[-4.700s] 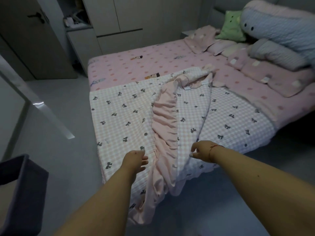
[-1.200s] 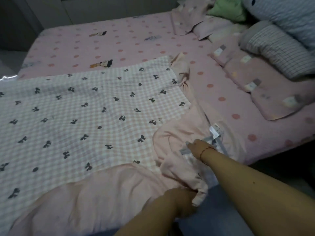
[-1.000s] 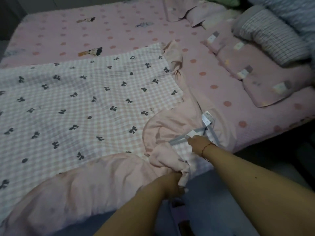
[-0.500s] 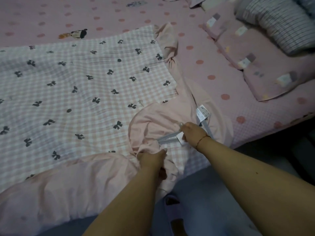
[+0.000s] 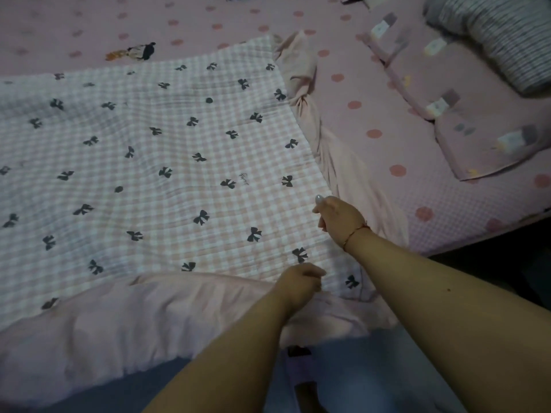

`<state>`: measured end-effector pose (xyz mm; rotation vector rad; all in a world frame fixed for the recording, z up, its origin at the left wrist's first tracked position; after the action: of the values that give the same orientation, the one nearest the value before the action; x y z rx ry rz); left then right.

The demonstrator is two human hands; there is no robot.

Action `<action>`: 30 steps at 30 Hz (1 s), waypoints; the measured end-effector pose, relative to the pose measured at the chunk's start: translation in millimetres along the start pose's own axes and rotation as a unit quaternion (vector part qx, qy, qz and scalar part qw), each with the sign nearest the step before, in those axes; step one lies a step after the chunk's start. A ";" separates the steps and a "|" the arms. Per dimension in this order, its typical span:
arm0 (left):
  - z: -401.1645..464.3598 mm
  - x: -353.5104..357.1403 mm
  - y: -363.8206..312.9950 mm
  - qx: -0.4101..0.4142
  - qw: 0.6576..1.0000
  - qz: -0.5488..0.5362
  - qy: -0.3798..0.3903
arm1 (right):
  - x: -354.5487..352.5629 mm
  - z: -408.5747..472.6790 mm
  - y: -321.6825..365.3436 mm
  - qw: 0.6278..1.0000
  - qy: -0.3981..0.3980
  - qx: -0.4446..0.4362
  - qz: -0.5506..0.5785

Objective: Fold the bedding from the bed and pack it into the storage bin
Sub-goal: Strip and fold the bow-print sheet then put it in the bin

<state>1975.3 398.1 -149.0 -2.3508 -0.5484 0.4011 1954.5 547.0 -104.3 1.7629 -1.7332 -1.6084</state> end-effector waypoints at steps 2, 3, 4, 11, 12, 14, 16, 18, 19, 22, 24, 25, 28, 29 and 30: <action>-5.6 -41.0 -0.7 0.019 0.991 0.099 -0.087 | 14.0 -1.2 5.8 0.999 0.039 0.007 -0.018; -8.8 -59.3 0.0 0.028 0.982 0.143 -0.117 | 21.2 -2.4 8.6 0.998 0.058 0.014 -0.026; -12.0 -77.5 3.3 0.029 0.973 0.180 -0.142 | 29.9 -3.2 10.6 0.996 0.078 0.020 -0.030; -49.2 -195.5 78.5 -0.095 0.846 0.458 -0.254 | 106.5 -18.5 33.6 0.975 0.213 0.034 -0.047; -56.5 -203.1 93.6 -0.121 0.833 0.489 -0.229 | 120.8 -22.0 38.7 0.970 0.233 0.032 -0.056; -66.4 -203.8 121.4 -0.146 0.837 0.501 -0.166 | 148.9 -31.1 50.5 0.958 0.272 0.024 -0.090; -74.2 -196.0 140.3 -0.133 0.872 0.452 -0.134 | 175.1 -42.1 64.0 0.944 0.306 0.014 -0.124; -85.1 -191.2 150.0 -0.101 0.900 0.403 -0.131 | 198.0 -52.9 79.4 0.932 0.332 0.002 -0.147; -91.7 -192.1 151.7 -0.084 0.910 0.378 -0.148 | 206.2 -57.6 86.4 0.929 0.338 -0.002 -0.150; -120.7 -214.3 162.4 -0.050 0.930 0.271 -0.241 | 232.2 -71.3 115.8 0.924 0.348 -0.021 -0.155; -145.4 -233.5 177.5 -0.077 0.926 0.254 -0.268 | 249.1 -80.9 137.5 0.925 0.346 -0.034 -0.154; -157.6 -243.6 187.9 -0.096 0.922 0.255 -0.275 | 257.8 -86.7 148.5 0.925 0.344 -0.041 -0.154; -203.2 -275.5 222.4 -0.125 0.909 0.232 -0.323 | 290.1 -109.7 180.6 0.924 0.344 -0.057 -0.160; -220.8 -286.8 234.7 -0.131 0.905 0.220 -0.339 | 303.2 -119.1 192.4 0.922 0.344 -0.064 -0.163; -234.7 -296.2 245.6 -0.138 0.902 0.207 -0.353 | 314.1 -126.7 201.4 0.922 0.344 -0.067 -0.164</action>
<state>1886.2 -41.7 -106.8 -2.5504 -0.4344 1.4972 1845.5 169.8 -71.3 2.2561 -1.0189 -0.9615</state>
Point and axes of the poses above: each hand's wrist, its own z-axis towards the middle knuckle, its own x-axis out of the palm, y = z × x, the point moved 5 cm from there along z, towards the middle knuckle, and after that the axes turned 2 degrees about z, right-handed, at the moved point
